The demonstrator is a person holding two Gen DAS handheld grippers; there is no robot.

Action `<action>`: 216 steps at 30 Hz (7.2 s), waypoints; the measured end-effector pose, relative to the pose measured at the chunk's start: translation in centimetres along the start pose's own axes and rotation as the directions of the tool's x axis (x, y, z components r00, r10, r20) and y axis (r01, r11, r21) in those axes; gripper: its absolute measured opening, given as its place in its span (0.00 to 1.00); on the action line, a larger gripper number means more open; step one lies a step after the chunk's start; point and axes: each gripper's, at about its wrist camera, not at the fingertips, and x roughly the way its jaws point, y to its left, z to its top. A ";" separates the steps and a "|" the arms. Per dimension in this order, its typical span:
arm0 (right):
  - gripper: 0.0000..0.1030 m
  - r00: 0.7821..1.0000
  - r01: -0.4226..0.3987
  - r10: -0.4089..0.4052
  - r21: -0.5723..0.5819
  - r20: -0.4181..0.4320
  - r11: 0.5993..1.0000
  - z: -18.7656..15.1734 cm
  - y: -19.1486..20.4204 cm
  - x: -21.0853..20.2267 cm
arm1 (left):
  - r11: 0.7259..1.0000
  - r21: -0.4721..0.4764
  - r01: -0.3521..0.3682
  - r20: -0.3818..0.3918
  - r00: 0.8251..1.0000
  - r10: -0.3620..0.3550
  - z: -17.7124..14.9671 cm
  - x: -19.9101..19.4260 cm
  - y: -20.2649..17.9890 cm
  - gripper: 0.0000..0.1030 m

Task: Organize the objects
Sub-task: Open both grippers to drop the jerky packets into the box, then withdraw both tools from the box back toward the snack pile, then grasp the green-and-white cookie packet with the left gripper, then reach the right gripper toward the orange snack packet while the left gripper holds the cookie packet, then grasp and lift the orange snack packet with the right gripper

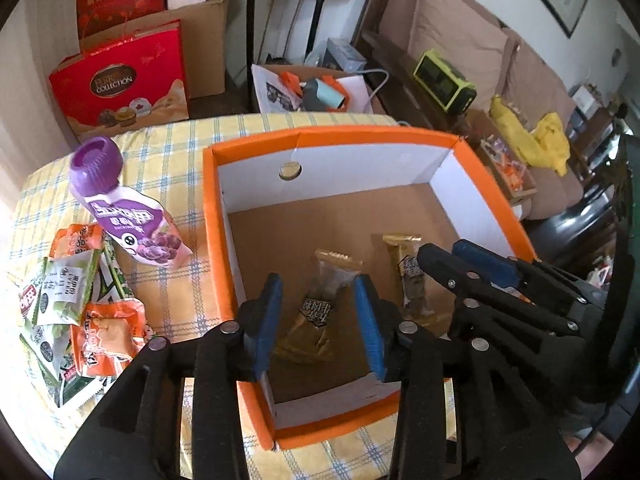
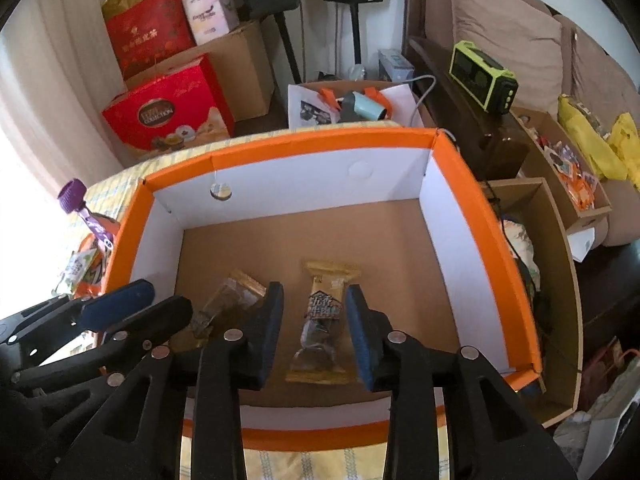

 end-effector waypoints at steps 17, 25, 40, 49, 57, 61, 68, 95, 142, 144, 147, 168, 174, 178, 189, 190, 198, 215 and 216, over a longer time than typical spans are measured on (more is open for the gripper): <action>0.77 0.994 0.029 -0.026 -0.027 0.105 0.999 -0.2 0.9 -5.3 | 0.997 -0.010 -0.078 0.130 0.988 0.078 -0.4 -6.0 2.5 0.89; 0.81 0.993 0.021 -0.015 -0.050 0.115 0.999 -0.6 2.5 -6.2 | 0.989 -0.046 -0.139 0.205 0.968 0.145 -1.2 -8.8 4.8 1.00; 0.83 0.992 -0.019 0.037 -0.140 0.123 0.990 -1.2 8.0 -7.7 | 0.977 -0.092 -0.193 0.231 0.950 0.209 -3.2 -12.4 10.0 1.00; 0.83 0.988 -0.092 0.114 -0.198 0.103 0.976 -1.5 11.6 -7.5 | 0.967 -0.160 -0.197 0.196 0.954 0.227 -4.5 -14.0 15.0 1.00; 0.83 0.985 -0.127 0.151 -0.245 0.081 0.961 -2.0 14.4 -6.7 | 0.956 -0.224 -0.192 0.169 0.958 0.232 -5.4 -14.0 18.9 1.00; 0.83 0.983 -0.145 0.169 -0.263 0.071 0.954 -2.1 15.5 -6.3 | 0.950 -0.244 -0.193 0.148 0.961 0.233 -5.6 -13.6 20.7 1.00; 0.82 0.978 -0.184 0.205 -0.289 0.044 0.939 -2.0 17.6 -4.9 | 0.948 -0.291 -0.131 0.116 0.978 0.171 -5.8 -12.6 23.3 1.00; 0.60 0.976 -0.211 0.218 -0.307 -0.014 0.928 -2.6 18.6 -1.4 | 0.977 -0.186 -0.109 -0.024 0.994 0.107 0.1 -2.4 19.9 0.98; 0.62 0.949 -0.314 0.298 -0.296 -0.099 0.902 -2.3 21.3 -0.6 | 0.969 -0.210 -0.129 0.069 0.987 0.146 -2.5 -10.3 23.3 0.51; 0.62 0.944 -0.331 0.311 -0.296 -0.113 0.896 -2.3 22.1 -0.2 | 0.967 -0.216 -0.131 0.071 0.986 0.150 -3.1 -10.8 23.8 0.51; 0.62 0.936 -0.351 0.326 -0.285 -0.133 0.892 -2.0 22.9 0.5 | 0.963 -0.236 -0.131 0.072 0.986 0.151 -3.9 -11.6 24.8 0.51; 0.80 0.956 -0.244 0.199 -0.208 -0.216 0.947 -2.2 22.9 6.5 | 0.961 -0.267 -0.066 0.079 0.993 0.090 -6.6 -12.5 25.8 0.51; 0.80 0.959 -0.226 0.190 -0.169 -0.208 0.959 -2.1 23.3 6.8 | 0.958 -0.279 -0.059 0.075 0.994 0.083 -6.9 -12.3 26.0 0.51; 0.81 0.964 -0.211 0.179 -0.158 -0.197 0.965 -1.9 23.8 6.5 | 0.957 -0.284 -0.057 0.075 0.994 0.081 -7.0 -12.3 26.2 0.51; 0.85 0.978 -0.139 0.106 -0.184 -0.181 0.973 -2.6 24.9 7.7 | 0.956 -0.289 -0.045 0.075 0.995 0.070 -7.3 -12.2 26.4 0.51; 0.85 0.980 -0.129 0.096 -0.193 -0.173 0.973 -2.6 25.0 7.8 | 0.956 -0.290 -0.045 0.074 0.995 0.069 -7.3 -12.2 26.4 0.51; 0.61 0.987 -0.105 0.074 -0.223 -0.142 0.969 -2.9 24.6 7.7 | 0.955 -0.292 -0.045 0.069 0.995 0.068 -7.4 -12.0 26.2 0.51; 0.85 0.986 -0.097 0.067 -0.195 -0.155 0.976 -2.3 25.3 7.7 | 0.957 -0.287 -0.032 0.066 0.996 0.053 -7.6 -11.6 25.5 0.51; 0.85 0.986 -0.084 0.052 -0.204 -0.156 0.975 -2.5 25.6 8.1 | 0.957 -0.287 -0.032 0.065 0.996 0.053 -7.7 -11.6 25.5 0.51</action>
